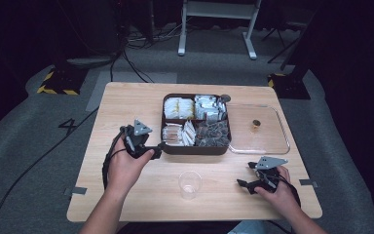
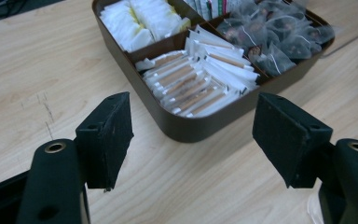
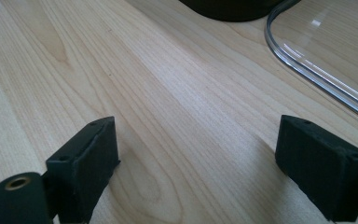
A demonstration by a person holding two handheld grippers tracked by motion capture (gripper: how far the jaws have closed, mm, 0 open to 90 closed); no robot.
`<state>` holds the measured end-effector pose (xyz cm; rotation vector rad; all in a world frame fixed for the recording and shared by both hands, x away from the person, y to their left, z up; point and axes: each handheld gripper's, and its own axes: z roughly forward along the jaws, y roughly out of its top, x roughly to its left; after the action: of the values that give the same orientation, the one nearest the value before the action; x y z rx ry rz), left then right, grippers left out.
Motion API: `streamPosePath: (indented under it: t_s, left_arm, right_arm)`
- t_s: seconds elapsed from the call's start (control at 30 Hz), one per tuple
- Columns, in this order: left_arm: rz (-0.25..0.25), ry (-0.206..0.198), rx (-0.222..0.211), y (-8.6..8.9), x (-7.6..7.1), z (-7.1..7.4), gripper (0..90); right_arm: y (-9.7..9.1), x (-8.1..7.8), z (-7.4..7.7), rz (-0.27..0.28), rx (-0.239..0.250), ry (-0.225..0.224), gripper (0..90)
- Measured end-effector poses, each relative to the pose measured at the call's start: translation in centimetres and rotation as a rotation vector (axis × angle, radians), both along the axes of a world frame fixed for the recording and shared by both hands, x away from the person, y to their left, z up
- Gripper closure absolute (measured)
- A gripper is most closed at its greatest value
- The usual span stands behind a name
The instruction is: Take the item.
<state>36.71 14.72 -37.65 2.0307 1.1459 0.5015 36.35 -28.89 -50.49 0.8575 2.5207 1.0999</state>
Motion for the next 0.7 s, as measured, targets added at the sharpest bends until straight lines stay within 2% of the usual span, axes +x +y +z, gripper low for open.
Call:
streamPosePath:
  t_s: [0.17, 0.27, 0.57, 0.7]
  left_arm:
    - [0.008, 0.007, -0.046, -0.3, 1.3, 0.4, 30.0]
    - [-0.001, 0.007, -0.056, -0.6, 2.1, 0.6, 30.2]
    - [0.003, 0.004, -0.05, -1.9, 4.6, 1.2, 30.9]
    - [0.006, 0.003, -0.052, -2.6, 6.1, 1.2, 31.4]
  right_arm:
    - [0.1, 0.0, 0.0, -0.008, 0.0, -0.001, 13.2]
    - [0.1, 0.0, 0.0, -0.009, 0.002, -0.001, 13.2]
    - [0.1, 0.0, 0.0, -0.009, 0.0, -0.001, 13.2]
    - [0.2, -0.1, 0.0, -0.02, -0.001, -0.001, 13.2]
